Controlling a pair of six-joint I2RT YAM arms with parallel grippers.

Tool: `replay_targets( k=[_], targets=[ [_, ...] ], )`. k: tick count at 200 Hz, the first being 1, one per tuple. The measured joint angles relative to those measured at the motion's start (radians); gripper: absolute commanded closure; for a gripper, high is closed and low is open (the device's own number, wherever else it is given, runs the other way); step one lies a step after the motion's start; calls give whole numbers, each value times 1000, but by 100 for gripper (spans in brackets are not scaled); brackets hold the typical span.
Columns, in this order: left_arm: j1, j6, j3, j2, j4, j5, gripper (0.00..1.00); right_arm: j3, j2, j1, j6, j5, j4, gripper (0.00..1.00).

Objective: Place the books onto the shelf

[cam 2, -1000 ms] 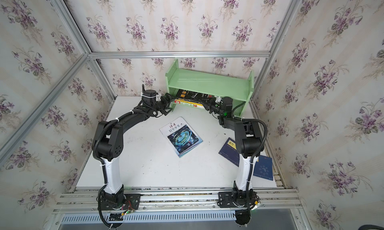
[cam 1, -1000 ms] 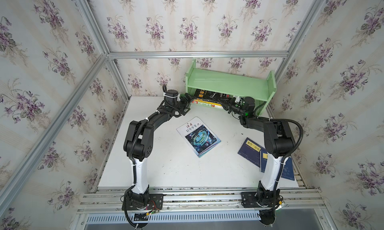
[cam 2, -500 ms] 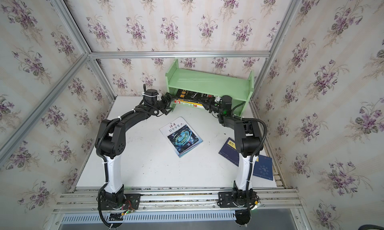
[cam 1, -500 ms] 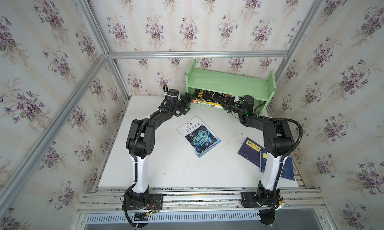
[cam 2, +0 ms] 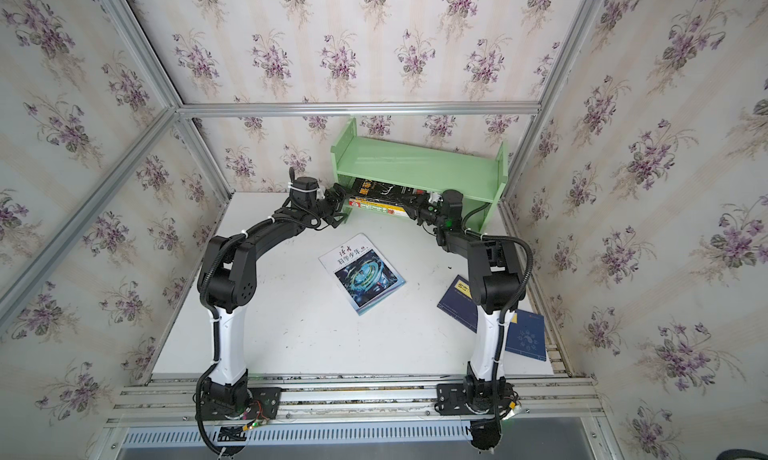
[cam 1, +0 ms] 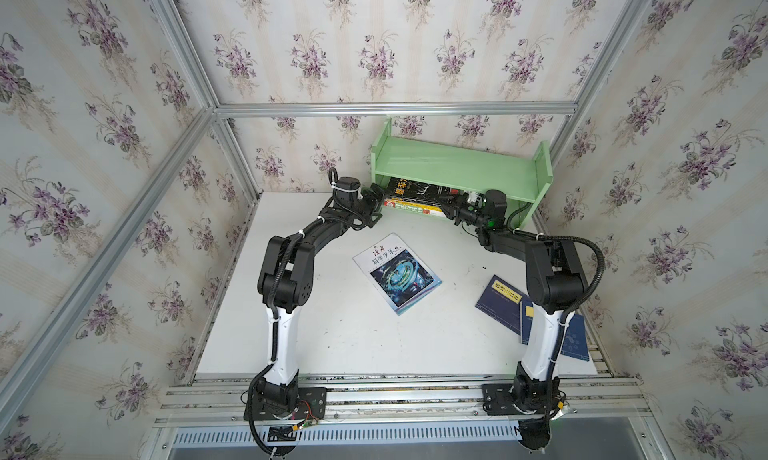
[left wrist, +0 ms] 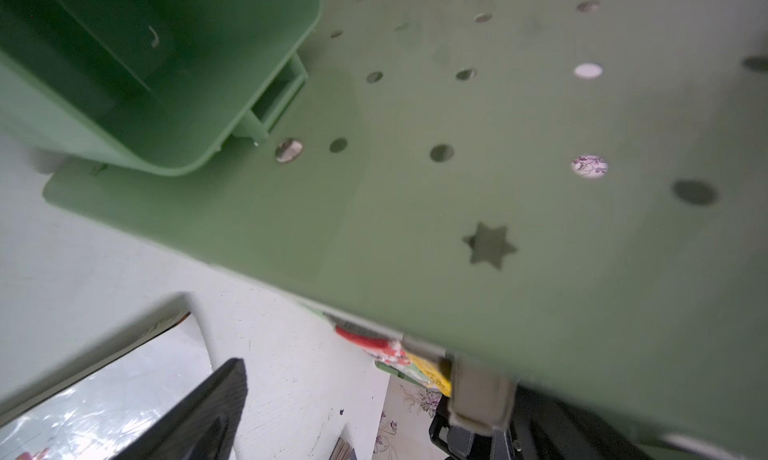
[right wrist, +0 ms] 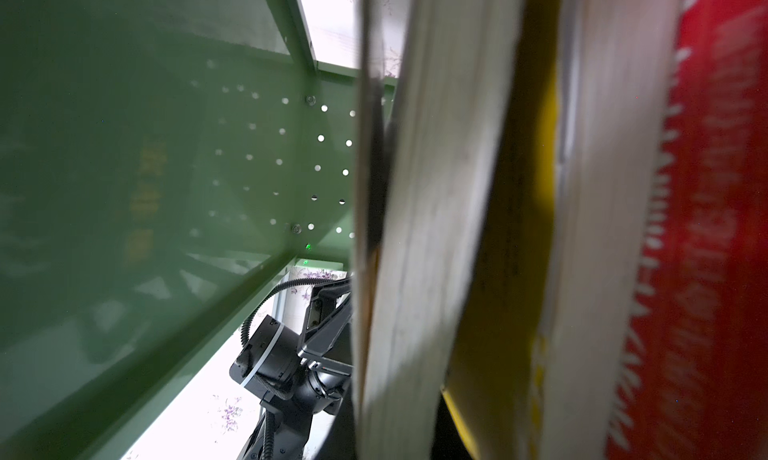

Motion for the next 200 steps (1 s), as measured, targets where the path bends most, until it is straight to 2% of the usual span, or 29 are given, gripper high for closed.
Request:
replay_targets(
  k=[200],
  targets=[
    [-2,-18,49,31,-4,1,1,6,20,0,8,27,55,99]
  ],
)
